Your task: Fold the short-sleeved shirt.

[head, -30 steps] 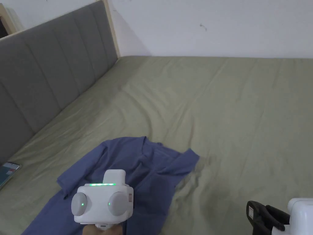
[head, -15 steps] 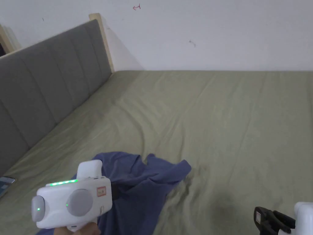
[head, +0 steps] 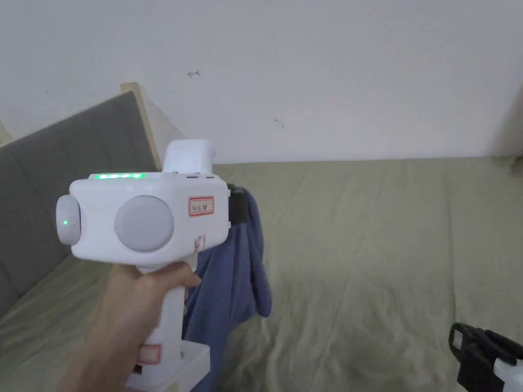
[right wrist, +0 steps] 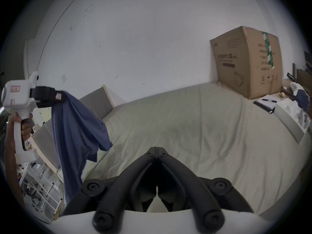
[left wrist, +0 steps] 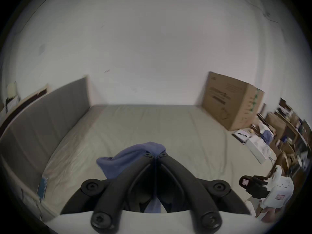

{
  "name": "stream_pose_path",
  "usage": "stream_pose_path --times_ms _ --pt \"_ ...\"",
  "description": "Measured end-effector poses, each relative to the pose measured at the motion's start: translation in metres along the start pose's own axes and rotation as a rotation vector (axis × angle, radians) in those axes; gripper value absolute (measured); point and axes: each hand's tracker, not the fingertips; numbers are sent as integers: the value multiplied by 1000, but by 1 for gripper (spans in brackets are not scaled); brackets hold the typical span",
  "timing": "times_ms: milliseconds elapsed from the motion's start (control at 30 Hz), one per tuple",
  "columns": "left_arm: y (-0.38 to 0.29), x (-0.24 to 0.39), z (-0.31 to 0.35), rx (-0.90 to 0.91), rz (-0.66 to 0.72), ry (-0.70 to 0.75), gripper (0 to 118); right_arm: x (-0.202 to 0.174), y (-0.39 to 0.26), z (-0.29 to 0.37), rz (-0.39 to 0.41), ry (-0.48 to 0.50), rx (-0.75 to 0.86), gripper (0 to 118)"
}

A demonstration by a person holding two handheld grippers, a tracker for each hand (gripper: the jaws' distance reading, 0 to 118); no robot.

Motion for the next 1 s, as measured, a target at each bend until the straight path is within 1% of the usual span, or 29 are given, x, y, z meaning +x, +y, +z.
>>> stream_pose_path --times_ms 67,100,200,233,300,333,400,500,567,633,667,700,733,767,800,867,967,1000 --pt "10 29 -9 19 19 -105 0 12 8 14 -9 -39 36 0" --pt "15 44 -12 29 6 -165 0 18 11 21 -15 -57 50 0" --pt "17 91 -23 47 -88 -216 0 37 19 40 -40 -119 90 0" --pt "14 103 -27 35 -90 -246 0 43 20 44 -46 -132 93 0" --pt "-9 126 -45 -13 -44 -337 0 57 20 50 -65 -173 106 0" --pt "-25 138 -56 -52 -33 -353 0 63 19 52 -76 -189 104 0" --pt "-77 162 -90 -191 -57 -370 0 76 16 52 -101 -220 89 0" --pt "-176 189 -145 -494 -72 -402 0 88 9 51 -121 -239 58 0" --pt "-238 195 -170 -660 -58 -421 0 92 4 49 -119 -245 35 0" --pt "-276 199 -180 -739 -71 -406 0 94 0 47 -111 -251 15 0" --pt "-289 199 -182 -735 -66 -384 0 94 -2 45 -109 -253 3 0" --pt "-290 195 -178 -690 -55 -387 0 96 -4 44 -109 -254 -7 0" --pt "-282 187 -176 -653 23 -390 0 97 -6 42 -111 -255 -17 0" --pt "-278 183 -178 -679 74 -396 0 98 -8 40 -112 -256 -26 0" --pt "-277 179 -182 -692 83 -406 0 100 -10 37 -113 -258 -33 0" --pt "-273 179 -177 -702 32 -427 0 100 -11 33 -122 -261 -43 0" --pt "-271 179 -172 -689 33 -429 12 98 -14 30 -128 -237 -51 0" --pt "-269 177 -169 -678 53 -433 24 95 -14 30 -121 -234 -56 0"
